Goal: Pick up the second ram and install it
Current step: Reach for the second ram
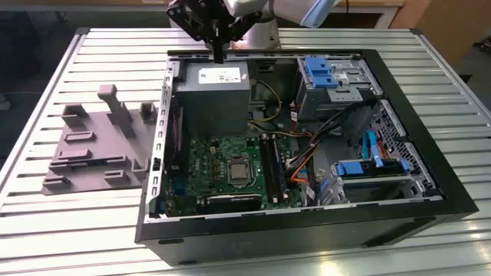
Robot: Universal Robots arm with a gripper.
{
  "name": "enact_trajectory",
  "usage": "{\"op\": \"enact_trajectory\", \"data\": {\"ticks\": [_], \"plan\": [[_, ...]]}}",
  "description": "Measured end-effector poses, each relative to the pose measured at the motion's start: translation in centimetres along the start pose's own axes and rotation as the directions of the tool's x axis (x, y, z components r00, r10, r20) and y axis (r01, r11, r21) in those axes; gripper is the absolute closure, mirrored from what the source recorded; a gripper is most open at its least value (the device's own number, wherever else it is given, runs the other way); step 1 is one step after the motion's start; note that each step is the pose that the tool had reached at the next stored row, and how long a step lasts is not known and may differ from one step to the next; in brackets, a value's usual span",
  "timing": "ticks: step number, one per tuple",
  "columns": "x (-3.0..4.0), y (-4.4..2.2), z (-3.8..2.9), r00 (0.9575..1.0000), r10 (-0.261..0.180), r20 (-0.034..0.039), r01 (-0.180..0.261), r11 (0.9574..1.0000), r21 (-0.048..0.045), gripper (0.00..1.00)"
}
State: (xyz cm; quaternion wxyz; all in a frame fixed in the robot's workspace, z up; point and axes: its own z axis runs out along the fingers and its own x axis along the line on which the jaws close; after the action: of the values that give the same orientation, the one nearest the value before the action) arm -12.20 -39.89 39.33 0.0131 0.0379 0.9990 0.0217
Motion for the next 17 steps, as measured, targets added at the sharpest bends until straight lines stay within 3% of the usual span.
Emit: {"op": "enact_trajectory", "data": {"ticks": [9,17], "plan": [[0.12,-0.01,0.0,1.0,0.0,0.0,0.0,1.0,0.0,0.89],[0.67,-0.05,-0.02,1.0,0.0,0.0,0.0,1.0,0.0001,0.89]]}}
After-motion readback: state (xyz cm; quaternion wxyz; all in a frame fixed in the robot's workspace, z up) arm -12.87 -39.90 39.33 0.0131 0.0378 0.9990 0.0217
